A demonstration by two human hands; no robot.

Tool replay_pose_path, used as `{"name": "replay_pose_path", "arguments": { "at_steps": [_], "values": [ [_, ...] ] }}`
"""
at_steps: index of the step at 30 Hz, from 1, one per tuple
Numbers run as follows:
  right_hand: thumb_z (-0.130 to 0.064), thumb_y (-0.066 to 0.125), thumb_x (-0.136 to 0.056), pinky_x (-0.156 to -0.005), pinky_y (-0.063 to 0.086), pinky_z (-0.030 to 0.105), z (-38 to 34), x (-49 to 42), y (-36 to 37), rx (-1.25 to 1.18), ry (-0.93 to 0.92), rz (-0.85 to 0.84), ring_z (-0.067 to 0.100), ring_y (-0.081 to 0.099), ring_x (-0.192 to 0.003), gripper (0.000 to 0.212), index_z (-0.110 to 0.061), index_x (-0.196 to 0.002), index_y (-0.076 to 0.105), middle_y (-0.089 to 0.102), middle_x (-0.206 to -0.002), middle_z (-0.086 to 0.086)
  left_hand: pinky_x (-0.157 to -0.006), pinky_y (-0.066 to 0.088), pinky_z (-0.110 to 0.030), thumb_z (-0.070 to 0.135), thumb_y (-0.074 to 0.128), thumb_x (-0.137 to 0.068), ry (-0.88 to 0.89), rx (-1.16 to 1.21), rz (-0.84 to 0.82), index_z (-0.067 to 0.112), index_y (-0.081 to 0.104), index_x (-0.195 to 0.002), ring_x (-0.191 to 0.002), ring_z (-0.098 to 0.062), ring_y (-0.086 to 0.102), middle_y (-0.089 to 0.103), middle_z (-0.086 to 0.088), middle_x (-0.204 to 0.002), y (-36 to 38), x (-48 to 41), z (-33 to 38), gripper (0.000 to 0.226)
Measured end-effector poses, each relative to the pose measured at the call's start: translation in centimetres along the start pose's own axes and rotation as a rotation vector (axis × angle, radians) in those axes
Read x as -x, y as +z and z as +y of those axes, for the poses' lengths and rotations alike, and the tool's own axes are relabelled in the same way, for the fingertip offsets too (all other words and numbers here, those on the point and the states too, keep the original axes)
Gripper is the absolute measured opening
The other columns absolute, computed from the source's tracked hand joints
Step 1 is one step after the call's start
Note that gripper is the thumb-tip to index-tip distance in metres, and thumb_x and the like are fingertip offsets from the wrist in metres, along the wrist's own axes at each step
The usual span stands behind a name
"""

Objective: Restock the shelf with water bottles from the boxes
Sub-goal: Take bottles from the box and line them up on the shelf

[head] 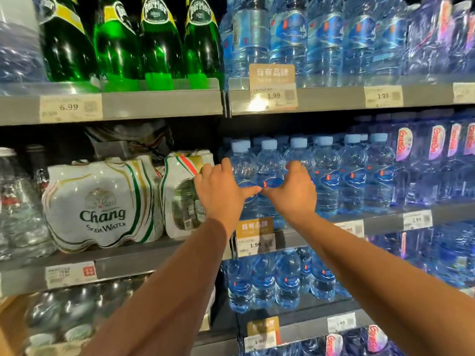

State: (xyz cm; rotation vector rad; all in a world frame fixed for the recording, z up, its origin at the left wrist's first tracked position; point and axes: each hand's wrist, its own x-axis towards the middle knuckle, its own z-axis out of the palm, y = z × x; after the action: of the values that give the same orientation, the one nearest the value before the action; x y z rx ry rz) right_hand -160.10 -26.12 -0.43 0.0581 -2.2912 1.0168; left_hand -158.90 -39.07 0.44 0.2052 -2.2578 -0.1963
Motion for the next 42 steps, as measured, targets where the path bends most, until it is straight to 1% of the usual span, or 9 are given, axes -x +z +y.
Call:
{"name": "replay_pose_path", "arguments": {
  "at_steps": [9,12,14,21,25,29,34,39,42],
  "values": [
    [-0.042,0.079,-0.073,-0.074,0.046,0.033,1.5,0.2,0.5,-0.075,-0.071,0.053,0.023,0.06,-0.1,0.07,-0.011,-0.129,0.05,0.057,-0.123,0.004,-0.081,0.035,-0.033,0.085,0.048,-0.066,0.018,-0.202,0.053,0.018,0.022,-0.15,-0.111,-0.022,0.046,0.049,-0.003,-0.123,0.3,0.8,0.2,0.11],
    [-0.043,0.077,-0.076,-0.071,0.038,0.026,2.1,0.5,0.6,-0.119,-0.04,0.053,0.02,0.06,-0.101,0.062,-0.014,-0.125,0.054,0.059,-0.121,0.0,-0.068,0.029,-0.031,0.085,0.058,-0.056,0.097,-0.192,0.152,0.021,0.041,-0.143,-0.092,-0.02,0.057,0.062,0.002,-0.107,0.5,1.4,-0.8,0.11],
    [-0.044,0.076,-0.076,-0.072,0.039,0.027,2.4,0.7,0.7,-0.146,-0.028,0.056,0.019,0.059,-0.1,0.063,-0.016,-0.128,0.054,0.06,-0.118,0.0,-0.068,0.026,-0.03,0.078,0.065,-0.05,0.135,-0.091,0.221,0.02,0.053,-0.134,-0.089,-0.019,0.061,0.066,0.005,-0.107,0.9,1.8,-1.4,0.103],
    [-0.043,0.073,-0.08,-0.07,0.046,0.033,2.5,1.0,1.5,-0.158,-0.015,0.085,0.015,0.055,-0.081,0.064,-0.016,-0.135,0.052,0.057,-0.089,-0.004,-0.079,0.028,-0.036,0.069,0.076,-0.053,0.086,-0.002,0.178,0.025,0.046,-0.14,-0.118,-0.022,0.052,0.062,0.01,-0.126,0.9,2.5,-1.2,0.102],
    [-0.042,0.071,-0.083,-0.072,0.049,0.035,2.4,1.1,1.6,-0.16,-0.011,0.058,0.018,0.06,-0.085,0.066,-0.016,-0.139,0.048,0.061,-0.089,-0.001,-0.095,0.027,-0.04,0.071,0.064,-0.07,0.036,-0.025,0.092,0.032,0.022,-0.149,-0.136,-0.016,0.03,0.043,0.014,-0.145,1.2,2.8,-0.9,0.098],
    [-0.041,0.07,-0.084,-0.076,0.05,0.037,2.1,1.3,1.2,-0.161,0.006,0.028,0.021,0.063,-0.092,0.064,-0.015,-0.138,0.048,0.065,-0.096,0.002,-0.101,0.024,-0.043,0.066,0.062,-0.075,0.003,0.011,0.03,0.031,0.012,-0.151,-0.141,-0.017,0.022,0.035,0.011,-0.15,1.0,2.9,-0.5,0.097],
    [-0.045,0.065,-0.087,-0.08,0.048,0.037,2.6,0.9,-1.1,-0.034,0.003,-0.046,0.025,0.062,-0.099,0.051,-0.014,-0.126,0.055,0.063,-0.115,0.005,-0.099,0.026,-0.042,0.057,0.064,-0.078,0.062,0.011,0.041,0.025,0.03,-0.145,-0.135,-0.018,0.031,0.042,0.005,-0.142,0.0,3.7,-1.2,0.082],
    [-0.04,0.058,-0.09,-0.079,0.047,0.035,3.6,0.9,-4.8,0.349,-0.158,-0.23,0.032,0.061,-0.101,0.036,-0.011,-0.112,0.059,0.063,-0.112,0.01,-0.081,0.039,-0.039,0.036,0.07,-0.075,0.232,-0.085,0.198,0.012,0.062,-0.11,-0.098,-0.028,0.059,0.065,-0.006,-0.101,-1.1,5.1,-0.1,0.043],
    [-0.036,0.056,-0.089,-0.075,0.048,0.036,4.1,1.2,-6.9,0.543,-0.22,-0.39,0.033,0.062,-0.097,0.026,-0.012,-0.095,0.057,0.063,-0.1,0.01,-0.087,0.035,-0.038,0.039,0.054,-0.086,0.287,-0.175,-0.082,0.015,0.057,-0.115,-0.108,-0.026,0.053,0.062,-0.004,-0.109,-2.3,6.2,3.1,0.038]
  ]
}}
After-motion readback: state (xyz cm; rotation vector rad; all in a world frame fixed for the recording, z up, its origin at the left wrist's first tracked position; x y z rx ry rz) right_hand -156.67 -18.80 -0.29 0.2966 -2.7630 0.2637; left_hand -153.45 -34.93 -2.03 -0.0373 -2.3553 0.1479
